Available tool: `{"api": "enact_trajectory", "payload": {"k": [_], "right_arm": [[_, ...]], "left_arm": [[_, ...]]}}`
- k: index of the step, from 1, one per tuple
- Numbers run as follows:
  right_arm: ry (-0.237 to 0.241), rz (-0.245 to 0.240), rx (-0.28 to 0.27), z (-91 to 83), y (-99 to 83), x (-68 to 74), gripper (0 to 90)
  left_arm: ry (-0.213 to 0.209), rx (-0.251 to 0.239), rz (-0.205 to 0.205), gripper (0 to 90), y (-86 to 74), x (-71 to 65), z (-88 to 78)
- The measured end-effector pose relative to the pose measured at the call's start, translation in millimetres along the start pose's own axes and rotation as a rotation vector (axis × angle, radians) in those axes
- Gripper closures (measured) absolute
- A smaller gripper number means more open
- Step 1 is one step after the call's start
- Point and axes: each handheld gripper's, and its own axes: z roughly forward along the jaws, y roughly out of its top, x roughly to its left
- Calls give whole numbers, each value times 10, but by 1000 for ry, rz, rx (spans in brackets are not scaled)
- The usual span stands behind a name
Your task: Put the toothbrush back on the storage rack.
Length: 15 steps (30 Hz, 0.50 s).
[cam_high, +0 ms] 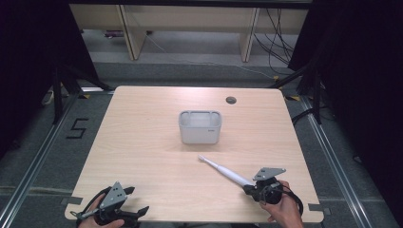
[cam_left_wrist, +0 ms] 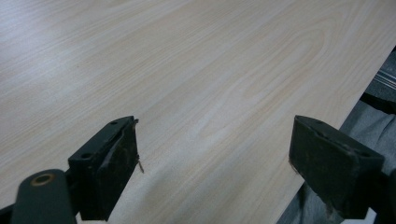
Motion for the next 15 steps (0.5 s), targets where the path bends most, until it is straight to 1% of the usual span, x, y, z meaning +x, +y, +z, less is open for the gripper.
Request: {"api": "enact_trajectory", "payload": {"k": [1, 2, 3, 4, 6, 7, 8, 9, 10, 11, 12, 13, 14, 15], "right_arm": [[-5, -26, -30, -8, 22, 24, 844], [-5, -26, -30, -8, 22, 24, 844], [-10, -53, -46, -63, 98, 75, 815], [-17, -65, -42, -87, 132, 90, 785], [-63, -95, -43, -103, 216, 120, 727], [-71, -114, -25, -113, 260, 118, 702], [-71, -114, -25, -113, 260, 118, 702], [-97, -123, -11, -92, 330, 125, 631], [-91, -121, 6, -88, 351, 126, 616], [-107, -132, 14, -84, 376, 121, 605], [-120, -139, 26, -79, 404, 121, 588], [-121, -145, 37, -69, 423, 121, 581], [-124, -143, 40, -58, 443, 121, 569], [-125, -118, 45, -46, 456, 130, 550]], "left_arm": [[-2, 8, 9, 150, 0, 7, -3], [-2, 8, 9, 150, 0, 7, -3], [7, 19, 29, 150, -1, 24, 0], [13, 24, 27, 150, 2, 22, 0], [12, 28, 37, 150, 3, 26, -3], [8, 34, 43, 150, 5, 35, -5], [8, 34, 43, 150, 5, 35, -5], [5, 45, 39, 150, 3, 37, -9], [8, 43, 49, 150, 6, 50, -8], [1, 37, 22, 150, -1, 32, -5], [3, 35, 24, 150, -1, 33, -2], [5, 22, 14, 150, -2, 27, 7], [5, 22, 14, 150, -2, 27, 7], [3, 20, 18, 150, 1, 30, 6]]}}
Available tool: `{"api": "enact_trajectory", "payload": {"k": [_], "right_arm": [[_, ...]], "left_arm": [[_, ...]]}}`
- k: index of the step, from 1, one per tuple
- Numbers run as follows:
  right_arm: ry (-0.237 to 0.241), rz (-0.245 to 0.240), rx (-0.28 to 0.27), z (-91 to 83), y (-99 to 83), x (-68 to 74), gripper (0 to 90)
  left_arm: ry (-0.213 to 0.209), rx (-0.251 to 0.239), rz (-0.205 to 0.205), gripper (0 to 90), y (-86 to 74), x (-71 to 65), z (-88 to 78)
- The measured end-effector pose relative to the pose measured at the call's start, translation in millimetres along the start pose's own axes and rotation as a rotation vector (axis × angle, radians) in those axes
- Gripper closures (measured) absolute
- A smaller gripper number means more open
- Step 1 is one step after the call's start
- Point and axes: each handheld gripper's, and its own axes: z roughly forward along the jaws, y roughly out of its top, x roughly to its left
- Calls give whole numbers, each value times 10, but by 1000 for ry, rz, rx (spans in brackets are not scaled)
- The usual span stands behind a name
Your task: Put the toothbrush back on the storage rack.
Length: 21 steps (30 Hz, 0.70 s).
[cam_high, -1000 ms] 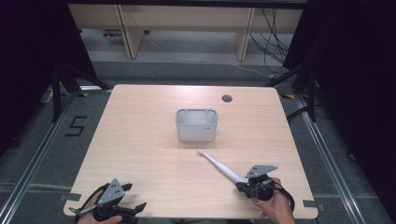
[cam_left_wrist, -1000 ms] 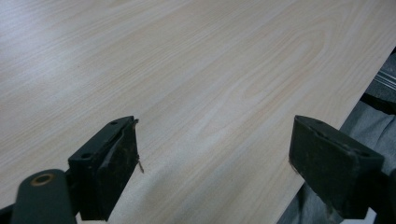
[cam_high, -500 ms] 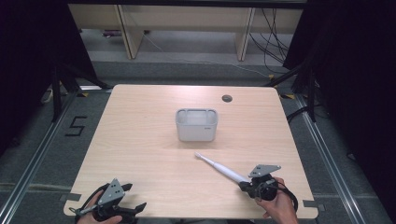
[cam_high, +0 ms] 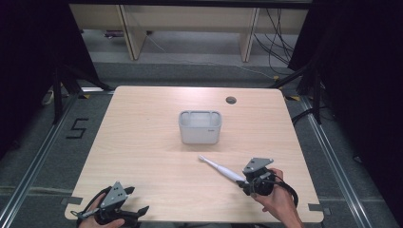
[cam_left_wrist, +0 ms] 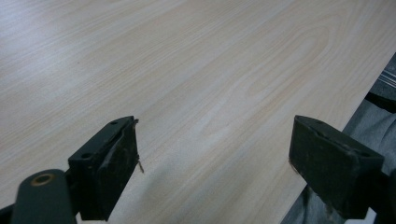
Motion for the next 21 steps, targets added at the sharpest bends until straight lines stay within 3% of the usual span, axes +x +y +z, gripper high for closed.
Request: {"api": "enact_trajectory", "payload": {"k": [1, 2, 4, 7, 9, 10, 11, 15, 21], "right_arm": [[5, -2, 23, 6, 21, -9, 537], [7, -16, 29, 24, 40, -21, 535], [2, -14, 39, 53, 75, -29, 523], [7, -21, 80, 131, 137, -41, 515], [13, -38, 101, 179, 176, -49, 505], [17, -18, 116, 202, 195, -36, 501], [12, -29, 127, 227, 218, -43, 499], [19, -36, 166, 305, 308, -50, 498], [20, -48, 216, 400, 398, -73, 493]], "left_arm": [[0, 0, 0, 150, 0, 0, 0], [6, 28, 55, 150, 12, 45, -20], [10, 8, 21, 150, 0, 25, -14], [21, 3, 46, 150, 5, 44, -12], [11, 7, 14, 150, -1, 20, -10], [12, 9, 23, 150, 0, 26, -13], [11, 11, 37, 150, 2, 37, -16], [2, 4, 3, 150, -5, 23, -8], [8, 10, 4, 150, -5, 17, -19]]}}
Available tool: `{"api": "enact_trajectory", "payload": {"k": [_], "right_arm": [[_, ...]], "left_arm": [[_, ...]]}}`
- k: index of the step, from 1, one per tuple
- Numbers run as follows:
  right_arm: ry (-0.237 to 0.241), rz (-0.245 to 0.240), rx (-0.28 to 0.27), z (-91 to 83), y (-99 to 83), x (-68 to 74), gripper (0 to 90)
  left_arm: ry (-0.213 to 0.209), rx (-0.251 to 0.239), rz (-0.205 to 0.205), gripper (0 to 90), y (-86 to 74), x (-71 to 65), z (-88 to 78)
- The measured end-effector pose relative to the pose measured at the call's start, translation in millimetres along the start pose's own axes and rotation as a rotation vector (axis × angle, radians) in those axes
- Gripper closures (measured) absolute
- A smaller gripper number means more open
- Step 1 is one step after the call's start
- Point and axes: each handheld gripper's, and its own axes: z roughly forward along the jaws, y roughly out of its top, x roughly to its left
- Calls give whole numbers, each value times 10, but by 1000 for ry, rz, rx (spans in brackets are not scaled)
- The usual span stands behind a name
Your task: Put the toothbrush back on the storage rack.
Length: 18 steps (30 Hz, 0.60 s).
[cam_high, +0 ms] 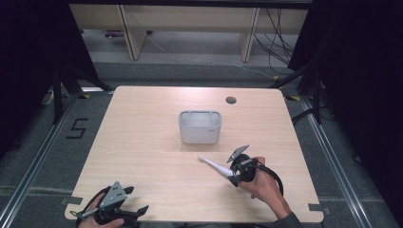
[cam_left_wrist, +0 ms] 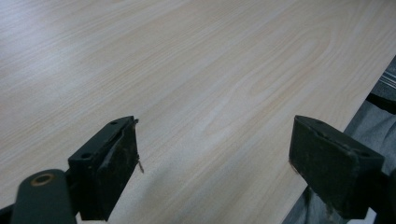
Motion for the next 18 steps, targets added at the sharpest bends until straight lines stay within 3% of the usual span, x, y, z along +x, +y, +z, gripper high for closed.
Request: {"api": "enact_trajectory", "payload": {"k": [10, 12, 13, 14, 17, 18], "right_arm": [[27, -35, 70, 108, 151, -36, 497], [35, -47, 89, 139, 183, -37, 501], [38, -55, 98, 157, 203, -37, 507], [43, -48, 115, 169, 223, -32, 509], [52, -56, 126, 202, 255, -46, 518], [48, -52, 140, 226, 280, -57, 527]], "left_arm": [[-1, -1, 2, 150, 1, 3, 2], [1, -4, 15, 150, 3, 12, 5], [13, -6, 44, 150, 11, 31, 6], [-4, -26, -16, 150, 1, -10, 17], [-6, -17, -7, 150, 2, -4, 8], [6, -8, 16, 150, 8, 12, -1]]}}
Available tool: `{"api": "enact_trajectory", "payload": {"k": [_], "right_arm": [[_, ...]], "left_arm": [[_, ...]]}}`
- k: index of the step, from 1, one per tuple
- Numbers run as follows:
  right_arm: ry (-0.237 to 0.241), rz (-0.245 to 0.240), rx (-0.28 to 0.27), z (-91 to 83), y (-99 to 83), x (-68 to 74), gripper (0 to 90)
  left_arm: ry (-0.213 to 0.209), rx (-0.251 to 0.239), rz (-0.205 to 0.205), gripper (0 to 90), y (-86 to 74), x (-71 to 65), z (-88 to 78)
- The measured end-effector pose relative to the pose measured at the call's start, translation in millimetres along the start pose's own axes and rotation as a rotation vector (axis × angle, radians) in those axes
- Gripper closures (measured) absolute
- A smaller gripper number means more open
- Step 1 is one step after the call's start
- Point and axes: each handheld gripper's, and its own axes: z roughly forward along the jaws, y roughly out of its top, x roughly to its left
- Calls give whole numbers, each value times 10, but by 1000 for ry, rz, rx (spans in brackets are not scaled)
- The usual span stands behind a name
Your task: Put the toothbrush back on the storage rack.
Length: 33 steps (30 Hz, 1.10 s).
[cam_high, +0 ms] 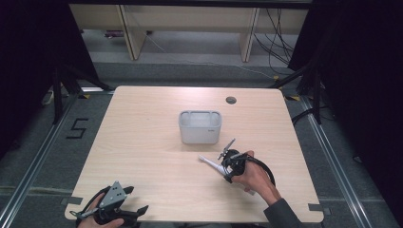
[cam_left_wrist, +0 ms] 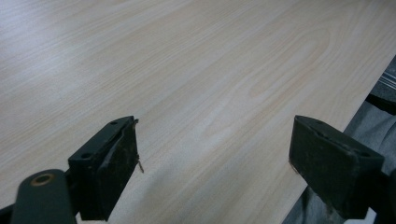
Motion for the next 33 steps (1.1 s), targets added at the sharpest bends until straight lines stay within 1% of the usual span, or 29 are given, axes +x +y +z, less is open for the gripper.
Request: {"api": "enact_trajectory", "payload": {"k": [1, 2, 4, 6, 7, 8, 9, 10, 11, 12, 13, 14, 15, 17, 18, 19, 20, 21, 22, 23, 24, 25, 26, 27, 28, 29, 31, 32, 33], "right_arm": [[2, -20, -4, 13, 11, -20, 531], [9, -7, 4, 12, 21, -18, 534], [22, 7, 20, 22, 42, -26, 548], [28, -3, 22, 24, 50, -40, 552], [36, -9, 37, 25, 70, -54, 556], [39, 5, 40, 27, 75, -47, 560], [43, -4, 48, 37, 87, -60, 562], [41, 2, 61, 36, 92, -63, 572], [49, 8, 78, 38, 101, -59, 577], [44, 2, 74, 51, 109, -69, 581], [56, 7, 90, 54, 115, -70, 588], [58, -4, 89, 66, 122, -84, 589], [57, 3, 101, 67, 130, -80, 591], [64, -8, 113, 75, 146, -89, 604], [54, -11, 117, 82, 150, -92, 609], [61, -27, 113, 94, 152, -108, 607], [57, -33, 124, 95, 166, -105, 611], [62, -19, 124, 95, 175, -97, 616], [66, -33, 124, 101, 178, -109, 617], [62, -30, 137, 99, 187, -105, 620], [59, -34, 136, 102, 196, -98, 624], [78, -24, 143, 91, 207, -89, 629], [74, -24, 147, 95, 214, -87, 637], [74, -33, 154, 108, 219, -95, 645], [75, -54, 155, 111, 232, -108, 649], [67, -53, 167, 109, 239, -111, 650], [85, -43, 172, 115, 256, -96, 653], [64, -63, 183, 115, 265, -104, 657], [67, -70, 188, 117, 273, -106, 660]], "left_arm": [[8, 1, 29, 150, 4, 21, 3], [8, 1, 29, 150, 4, 21, 3], [-6, 13, 20, 150, 6, 18, -8], [-3, 7, 16, 150, 5, 13, -5], [-10, 14, 13, 150, 7, 15, -8], [-3, 7, 12, 150, 5, 11, -5], [-3, 6, 15, 150, 5, 11, -6], [-3, 6, 24, 150, 8, 16, -6], [-5, 7, 16, 150, 6, 11, -7], [-11, 1, -3, 150, 4, -2, -7], [-5, -5, -4, 150, 3, -5, -6], [-5, -4, -14, 150, 1, -12, -6], [-8, -1, -12, 150, 2, -9, -6], [-11, 5, -10, 149, 2, -9, -7], [-11, 0, -17, 149, 2, -14, -2], [-13, 5, -13, 150, 2, -12, -6], [-15, -9, -30, 150, 0, -24, 4], [-4, 2, 0, 150, 4, 0, -1], [-3, 4, 12, 150, 7, 9, -5], [-10, 1, -11, 150, 2, -8, -4], [-13, 4, -13, 150, 3, -8, -7], [-16, 8, -10, 150, 6, -5, -9], [-5, 1, -3, 149, 5, -3, -3], [-12, 3, -12, 149, 2, -12, -6], [-11, -1, -18, 149, 2, -17, -4], [-14, 0, -16, 149, 2, -13, -6], [-11, -3, -16, 150, 2, -11, -2], [-7, -4, -16, 150, 2, -12, -2], [-4, -4, -11, 149, 3, -9, -2]]}}
